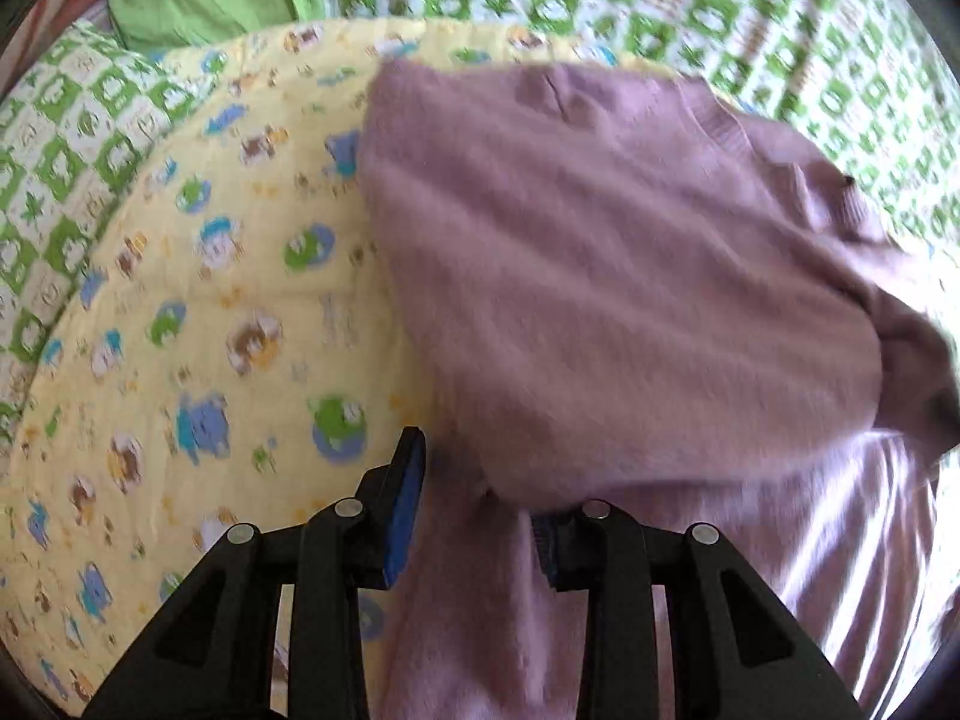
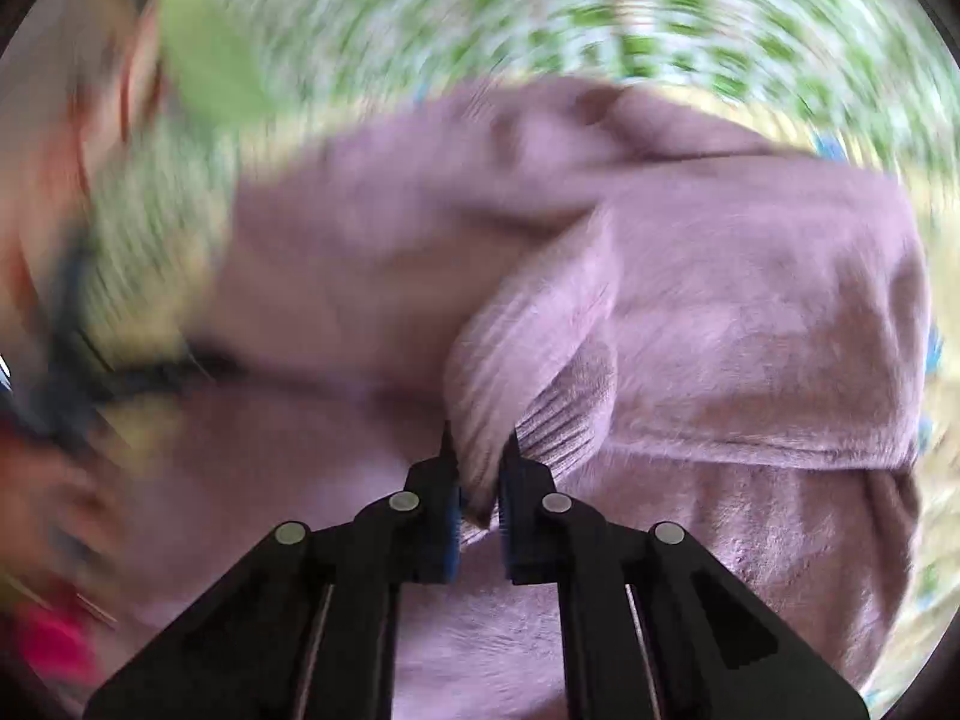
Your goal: Fold small clothes
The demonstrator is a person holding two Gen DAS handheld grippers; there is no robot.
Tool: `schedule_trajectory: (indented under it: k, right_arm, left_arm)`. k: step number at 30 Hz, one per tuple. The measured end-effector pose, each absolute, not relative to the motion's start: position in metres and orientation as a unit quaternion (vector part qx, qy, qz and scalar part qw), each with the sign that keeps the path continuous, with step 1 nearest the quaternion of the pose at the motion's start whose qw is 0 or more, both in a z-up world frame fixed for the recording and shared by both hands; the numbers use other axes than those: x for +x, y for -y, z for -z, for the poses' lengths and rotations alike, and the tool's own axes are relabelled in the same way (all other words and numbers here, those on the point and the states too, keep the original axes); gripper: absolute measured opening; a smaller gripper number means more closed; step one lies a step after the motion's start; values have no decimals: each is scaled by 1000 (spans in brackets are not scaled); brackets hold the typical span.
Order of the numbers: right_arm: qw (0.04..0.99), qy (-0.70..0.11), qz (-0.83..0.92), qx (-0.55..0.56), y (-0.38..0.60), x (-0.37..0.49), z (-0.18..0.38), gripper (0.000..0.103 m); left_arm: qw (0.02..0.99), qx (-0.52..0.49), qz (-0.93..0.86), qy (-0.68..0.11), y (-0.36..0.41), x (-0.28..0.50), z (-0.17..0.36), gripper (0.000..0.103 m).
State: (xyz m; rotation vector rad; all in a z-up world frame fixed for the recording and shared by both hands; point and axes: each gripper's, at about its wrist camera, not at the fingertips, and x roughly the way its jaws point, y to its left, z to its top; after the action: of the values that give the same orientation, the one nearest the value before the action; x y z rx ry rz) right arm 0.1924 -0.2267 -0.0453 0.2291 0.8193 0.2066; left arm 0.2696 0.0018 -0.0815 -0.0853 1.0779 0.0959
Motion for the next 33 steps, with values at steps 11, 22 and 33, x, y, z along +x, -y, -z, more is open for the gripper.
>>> schedule_trajectory:
  k: [11, 22, 33]
  right_arm:
    - [884, -318, -35, 342, 403, 182, 4, 10]
    - [913, -298, -67, 270, 392, 179, -4, 10]
    - [895, -397, 42, 201, 413, 189, 50, 24]
  left_arm:
    - [855, -64, -99, -506, -22, 274, 92, 36]
    - [842, -158, -111, -503, -66, 265, 97, 37]
    - [837, -179, -112, -505, -71, 242, 106, 39]
